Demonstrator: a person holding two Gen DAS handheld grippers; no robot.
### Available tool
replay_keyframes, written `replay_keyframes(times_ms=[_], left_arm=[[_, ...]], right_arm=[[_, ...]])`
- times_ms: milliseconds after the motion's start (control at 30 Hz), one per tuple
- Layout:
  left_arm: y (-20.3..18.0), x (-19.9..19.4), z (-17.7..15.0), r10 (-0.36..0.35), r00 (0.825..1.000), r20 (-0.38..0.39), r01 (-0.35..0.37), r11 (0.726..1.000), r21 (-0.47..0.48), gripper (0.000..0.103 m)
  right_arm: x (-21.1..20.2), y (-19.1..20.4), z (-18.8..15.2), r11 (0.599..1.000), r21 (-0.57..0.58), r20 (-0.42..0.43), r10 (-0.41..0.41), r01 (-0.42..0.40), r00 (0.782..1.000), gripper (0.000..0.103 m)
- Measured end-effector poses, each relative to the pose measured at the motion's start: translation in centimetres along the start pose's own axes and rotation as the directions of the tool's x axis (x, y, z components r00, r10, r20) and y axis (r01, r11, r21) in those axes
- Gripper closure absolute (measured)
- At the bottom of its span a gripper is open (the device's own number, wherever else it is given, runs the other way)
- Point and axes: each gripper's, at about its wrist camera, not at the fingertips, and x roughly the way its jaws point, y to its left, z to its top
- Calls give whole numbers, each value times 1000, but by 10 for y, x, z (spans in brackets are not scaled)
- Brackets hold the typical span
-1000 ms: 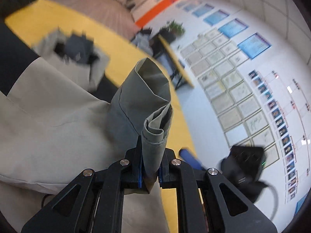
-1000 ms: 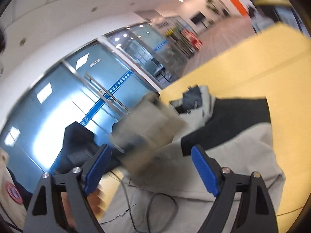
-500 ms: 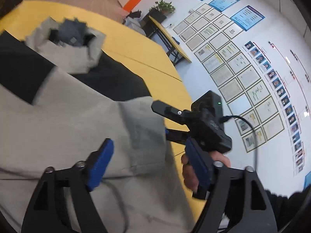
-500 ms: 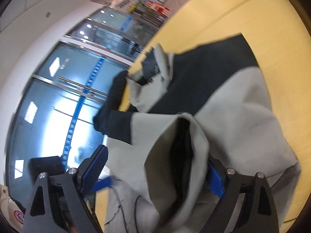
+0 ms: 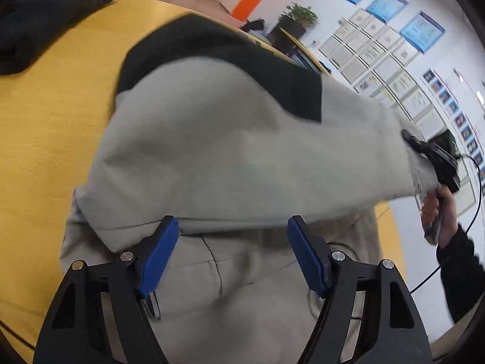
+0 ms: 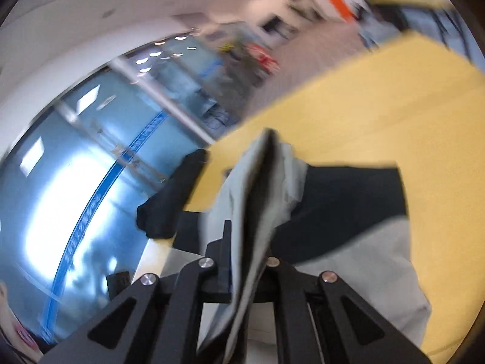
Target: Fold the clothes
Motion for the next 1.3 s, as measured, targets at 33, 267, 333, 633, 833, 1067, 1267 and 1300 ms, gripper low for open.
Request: replay_keyframes(times_ms=[33,267,333,633,833,1067,1267,1300], left_arm=[[-2,1,-2,-4,1000,-7,4,1000,20,29],[-15,-30,-8,-45,999,0,45,985,166,28],[-7,-39,2,-49,998,32,43,986,163,25],[14,-5,12,-54,997,-56,61,989,136,22],[-15,1,-26,-92,990,-107,111,976,187,11],[2,-25,-27,-149,989,-21,150,987,59,9],[32,-30,-23,-186,981,54,187,982,-31,8],[37,-30,-22,-191,979,67,194,980,-45,8]], right_arm=[[10,-20,-7,997,26,-54,-65,67,996,99],[42,-83,-41,968,3,-240,-241,249,940,98],[49,-85,-46,968,-4,-279,-243,252,929,95],[20,-49,-32,908,-143,-273,-418,393,867,58],[18,35,0,871,-325,-133,-429,369,894,47],[199,157,20,882,-451,-418,-70,-140,906,27],[362,182,13,884,-390,-647,-63,-259,760,27],[378,179,10,895,-369,-662,-66,-249,746,27]])
